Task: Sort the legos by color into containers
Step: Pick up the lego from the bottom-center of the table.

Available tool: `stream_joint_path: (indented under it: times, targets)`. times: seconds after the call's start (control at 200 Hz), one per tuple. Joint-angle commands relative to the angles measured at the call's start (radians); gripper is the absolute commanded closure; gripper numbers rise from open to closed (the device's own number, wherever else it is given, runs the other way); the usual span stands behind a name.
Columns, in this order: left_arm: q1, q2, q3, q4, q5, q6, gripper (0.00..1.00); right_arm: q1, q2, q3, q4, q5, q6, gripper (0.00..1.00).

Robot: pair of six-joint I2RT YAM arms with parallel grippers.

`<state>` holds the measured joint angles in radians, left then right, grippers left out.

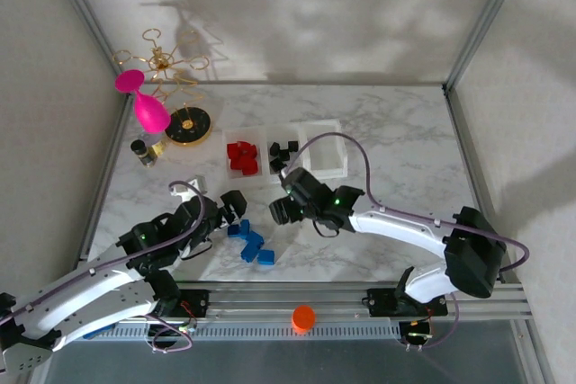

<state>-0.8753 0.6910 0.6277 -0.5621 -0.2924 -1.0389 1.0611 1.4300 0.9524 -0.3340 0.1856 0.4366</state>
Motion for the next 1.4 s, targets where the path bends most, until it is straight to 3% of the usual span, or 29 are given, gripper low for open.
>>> stream_joint_path:
  times: [0.0, 0.375, 0.841, 1.086, 1.392]
  targets:
    - [0.006, -0.033, -0.035, -0.060, 0.015, -0.033, 0.00, 0.077, -0.023, -0.053, -0.023, 0.025, 0.071, 0.23]
    - [0.006, -0.105, -0.083, -0.098, 0.005, -0.076, 0.01, 0.290, 0.058, -0.101, 0.103, -0.014, 0.057, 0.16]
    - [0.006, -0.137, -0.075, -0.148, -0.011, -0.093, 0.00, 0.311, 0.214, -0.060, 0.161, -0.035, -0.082, 0.15]
    - [0.007, -0.133, -0.068, -0.150, -0.014, -0.093, 0.00, 0.307, 0.283, -0.029, 0.170, -0.020, -0.111, 0.22]
    - [0.007, -0.126, -0.060, -0.153, -0.020, -0.090, 0.00, 0.291, 0.315, -0.021, 0.171, -0.030, -0.118, 0.41]
